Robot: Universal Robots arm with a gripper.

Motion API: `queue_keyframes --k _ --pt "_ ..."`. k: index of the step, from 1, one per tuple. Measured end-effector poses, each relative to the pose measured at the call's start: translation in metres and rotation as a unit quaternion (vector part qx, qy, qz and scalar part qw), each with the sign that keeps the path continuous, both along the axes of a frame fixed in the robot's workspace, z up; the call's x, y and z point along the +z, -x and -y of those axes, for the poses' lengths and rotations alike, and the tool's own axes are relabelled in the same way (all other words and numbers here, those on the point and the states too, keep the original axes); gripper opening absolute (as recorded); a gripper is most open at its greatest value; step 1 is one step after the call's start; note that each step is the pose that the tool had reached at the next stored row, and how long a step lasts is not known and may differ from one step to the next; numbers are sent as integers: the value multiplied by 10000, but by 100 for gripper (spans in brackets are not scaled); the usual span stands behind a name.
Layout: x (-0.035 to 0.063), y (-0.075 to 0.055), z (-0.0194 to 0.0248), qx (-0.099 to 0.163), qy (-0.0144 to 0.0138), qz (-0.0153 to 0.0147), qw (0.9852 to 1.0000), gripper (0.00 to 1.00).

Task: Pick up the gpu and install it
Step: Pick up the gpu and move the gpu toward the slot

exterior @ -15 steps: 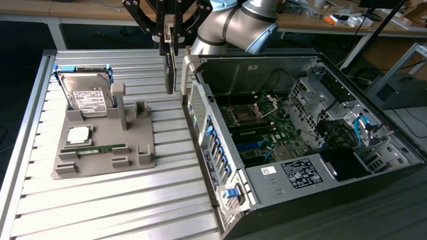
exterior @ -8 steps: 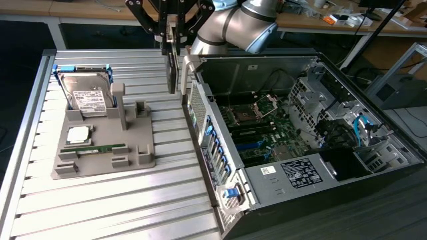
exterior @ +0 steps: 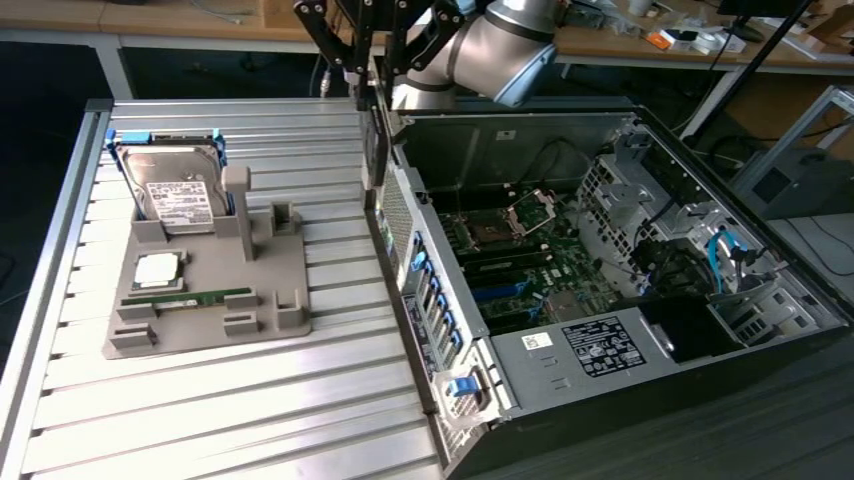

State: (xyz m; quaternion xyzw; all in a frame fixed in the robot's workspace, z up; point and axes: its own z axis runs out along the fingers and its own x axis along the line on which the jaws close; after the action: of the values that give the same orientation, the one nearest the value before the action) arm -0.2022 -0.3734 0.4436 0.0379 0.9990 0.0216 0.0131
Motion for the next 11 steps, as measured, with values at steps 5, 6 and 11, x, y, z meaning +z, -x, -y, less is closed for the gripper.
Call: queue_keyframes --k 5,6,11 --pt "-1 -132 5 0 0 0 10000 27" --pt "-1 -140 6 0 0 0 10000 27" --pt "-1 -168 8 0 0 0 10000 27"
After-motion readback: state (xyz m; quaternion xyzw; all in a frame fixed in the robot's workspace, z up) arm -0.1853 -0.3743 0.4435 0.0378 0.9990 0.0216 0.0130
